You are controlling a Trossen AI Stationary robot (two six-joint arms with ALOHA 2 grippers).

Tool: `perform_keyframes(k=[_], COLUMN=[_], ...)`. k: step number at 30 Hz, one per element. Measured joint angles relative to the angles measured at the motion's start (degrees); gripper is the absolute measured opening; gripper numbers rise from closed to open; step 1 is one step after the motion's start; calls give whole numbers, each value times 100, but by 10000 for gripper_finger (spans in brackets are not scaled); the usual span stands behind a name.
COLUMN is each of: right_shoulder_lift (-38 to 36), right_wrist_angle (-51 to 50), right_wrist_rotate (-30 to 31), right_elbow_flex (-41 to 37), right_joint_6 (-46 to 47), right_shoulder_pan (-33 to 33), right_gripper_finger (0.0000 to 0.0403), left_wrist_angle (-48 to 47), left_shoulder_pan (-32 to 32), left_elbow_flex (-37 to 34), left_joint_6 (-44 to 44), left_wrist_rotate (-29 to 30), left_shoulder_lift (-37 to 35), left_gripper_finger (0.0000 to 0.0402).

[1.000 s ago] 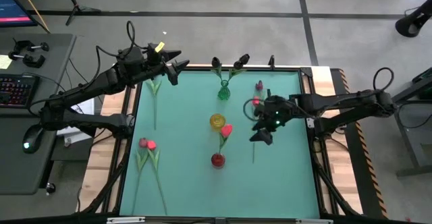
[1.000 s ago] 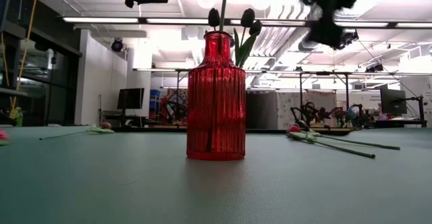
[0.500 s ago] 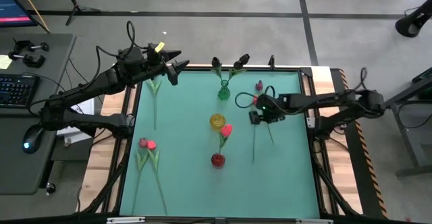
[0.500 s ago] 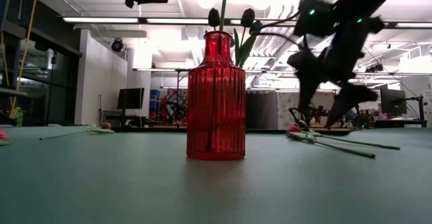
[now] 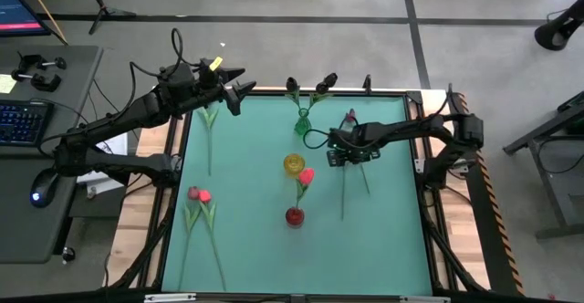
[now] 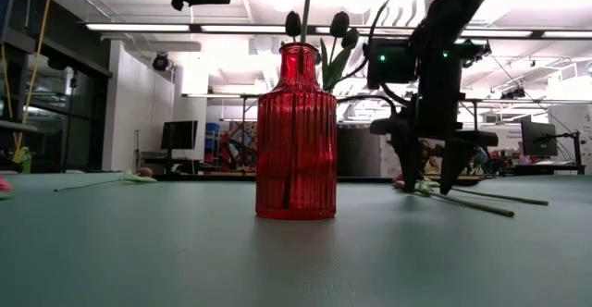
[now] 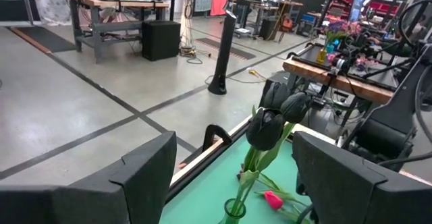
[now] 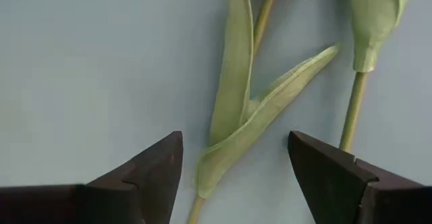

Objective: Sort flowers into vase by color
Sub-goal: Put the top pink tulip into the red vase

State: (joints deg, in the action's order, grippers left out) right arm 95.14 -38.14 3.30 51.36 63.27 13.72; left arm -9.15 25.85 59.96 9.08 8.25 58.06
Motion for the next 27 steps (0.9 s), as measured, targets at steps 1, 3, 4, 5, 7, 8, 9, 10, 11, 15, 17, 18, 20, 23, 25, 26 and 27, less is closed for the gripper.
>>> perform_keyframes(k=[1,3,4,5,7,8,9,10,11,15,17,18,20,23,25,26,27], right_shoulder_lift=[29,122,155,198,283,306,317,319,313,74,-209,-408,-887,-1635,-2138,-2362,-2564], right_wrist_angle=[-21,-33,-11,-6,12,10,13,19,20,-114,-319,-383,-286,9,483,796,1184], right_wrist_rotate=[29,92,100,117,150,211,283,349,393,480,416,362,264,100,-129,-219,-297], right_elbow_flex=[8,10,12,21,19,19,17,16,16,-11,-36,-40,-27,-27,-27,-27,-27], right_joint_6=[63,131,126,118,98,82,9,-85,-194,-732,-963,-1077,-1376,-2021,-2550,-2780,-2985], right_shoulder_pan=[0,0,0,-2,-14,-32,-59,-88,-114,-267,-371,-425,-587,-934,-1211,-1352,-1491], right_gripper_finger=[252,247,244,239,222,207,187,164,135,18,17,16,6,5,3,2,3], left_wrist_angle=[-1,-2,-2,-2,-1,-2,-1,-2,-2,-2,-2,-2,-1,-2,0,0,0], left_shoulder_pan=[0,0,0,0,0,0,0,0,0,0,0,0,0,0,0,0,0], left_elbow_flex=[0,0,0,0,0,0,0,0,0,0,0,0,0,0,0,0,0], left_joint_6=[-24,-28,-30,-30,-34,-33,-34,-34,-35,-110,-127,-125,-124,-72,-29,-16,-17], left_wrist_rotate=[0,0,0,0,0,0,0,0,0,0,0,0,0,0,0,0,0], left_shoulder_lift=[0,0,1,0,0,0,0,0,0,2,0,0,0,0,0,2,0], left_gripper_finger=[284,284,284,284,284,284,284,284,284,284,284,284,284,284,284,284,284])
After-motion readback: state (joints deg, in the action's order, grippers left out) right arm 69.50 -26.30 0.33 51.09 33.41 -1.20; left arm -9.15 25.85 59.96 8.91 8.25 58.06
